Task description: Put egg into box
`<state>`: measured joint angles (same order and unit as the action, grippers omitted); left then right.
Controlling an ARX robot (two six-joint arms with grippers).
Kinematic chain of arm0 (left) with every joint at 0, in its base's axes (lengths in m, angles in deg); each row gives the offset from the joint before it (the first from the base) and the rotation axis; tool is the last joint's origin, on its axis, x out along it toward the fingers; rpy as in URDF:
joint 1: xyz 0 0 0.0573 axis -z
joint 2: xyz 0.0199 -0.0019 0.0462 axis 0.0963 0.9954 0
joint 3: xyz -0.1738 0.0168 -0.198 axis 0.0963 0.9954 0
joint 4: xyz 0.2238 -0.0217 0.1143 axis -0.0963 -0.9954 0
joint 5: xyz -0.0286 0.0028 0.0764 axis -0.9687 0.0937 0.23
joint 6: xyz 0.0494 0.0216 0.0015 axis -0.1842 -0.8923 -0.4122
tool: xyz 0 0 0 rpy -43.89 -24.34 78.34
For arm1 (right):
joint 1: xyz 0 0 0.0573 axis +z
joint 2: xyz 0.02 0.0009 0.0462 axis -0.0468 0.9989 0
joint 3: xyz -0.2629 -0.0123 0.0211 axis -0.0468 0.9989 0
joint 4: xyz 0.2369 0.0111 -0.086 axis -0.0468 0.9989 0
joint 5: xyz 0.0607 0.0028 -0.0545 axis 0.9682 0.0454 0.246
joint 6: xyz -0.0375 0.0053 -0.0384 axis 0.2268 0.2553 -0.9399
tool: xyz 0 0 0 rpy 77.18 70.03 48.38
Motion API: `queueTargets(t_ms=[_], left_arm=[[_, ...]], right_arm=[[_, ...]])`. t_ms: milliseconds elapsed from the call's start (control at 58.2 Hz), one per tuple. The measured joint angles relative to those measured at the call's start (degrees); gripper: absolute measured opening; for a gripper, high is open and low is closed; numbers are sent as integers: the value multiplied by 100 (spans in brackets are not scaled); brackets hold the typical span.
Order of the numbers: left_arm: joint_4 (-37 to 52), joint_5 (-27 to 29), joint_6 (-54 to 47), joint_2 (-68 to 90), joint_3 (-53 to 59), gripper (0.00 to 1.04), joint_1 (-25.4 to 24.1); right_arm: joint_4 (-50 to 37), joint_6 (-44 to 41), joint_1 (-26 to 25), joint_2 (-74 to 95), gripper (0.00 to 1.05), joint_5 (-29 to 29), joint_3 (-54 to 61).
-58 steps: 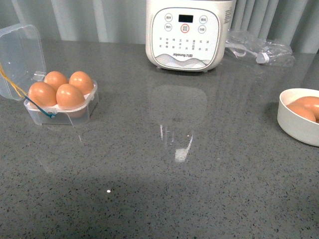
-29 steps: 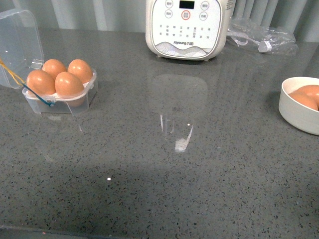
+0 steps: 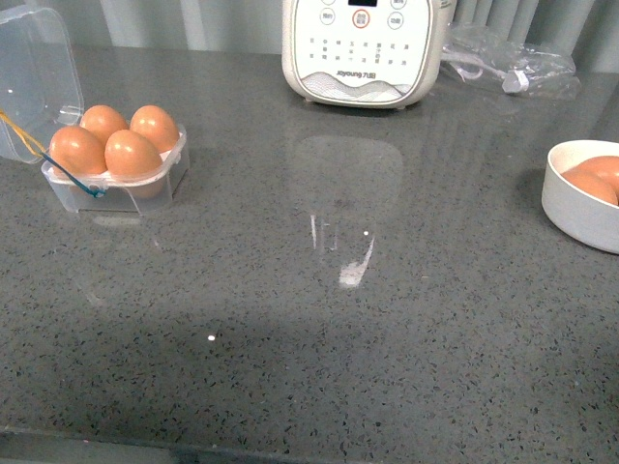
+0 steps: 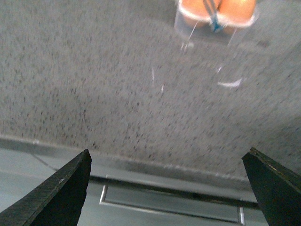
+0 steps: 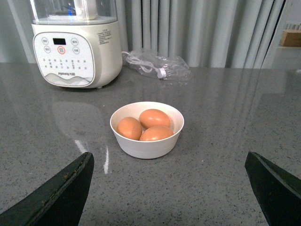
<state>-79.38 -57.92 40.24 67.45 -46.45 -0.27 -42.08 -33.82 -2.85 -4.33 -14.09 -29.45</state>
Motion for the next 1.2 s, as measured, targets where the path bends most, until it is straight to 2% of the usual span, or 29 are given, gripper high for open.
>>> queueTargets(t_ms=[103, 189, 326, 446, 790, 1202], left_arm=[[525, 33, 59, 317, -284, 98, 138], [1335, -87, -9, 1058, -468, 98, 103], [2632, -551, -363, 2435, -876, 98, -273], [3254, -778, -675, 3654, -1491, 98, -702], [3722, -612, -1537, 5978, -3099, 98, -1834], [3134, -914, -1311, 6887, -3886, 98, -1558]], right_arm=[[2, 2, 0, 0, 97, 0, 0], [2, 2, 0, 0, 97, 0, 0], [2, 0, 0, 0, 97, 2, 0], [2, 0, 0, 0, 97, 0, 0], [2, 0, 0, 0, 97, 0, 0], [2, 0, 0, 0, 97, 0, 0]])
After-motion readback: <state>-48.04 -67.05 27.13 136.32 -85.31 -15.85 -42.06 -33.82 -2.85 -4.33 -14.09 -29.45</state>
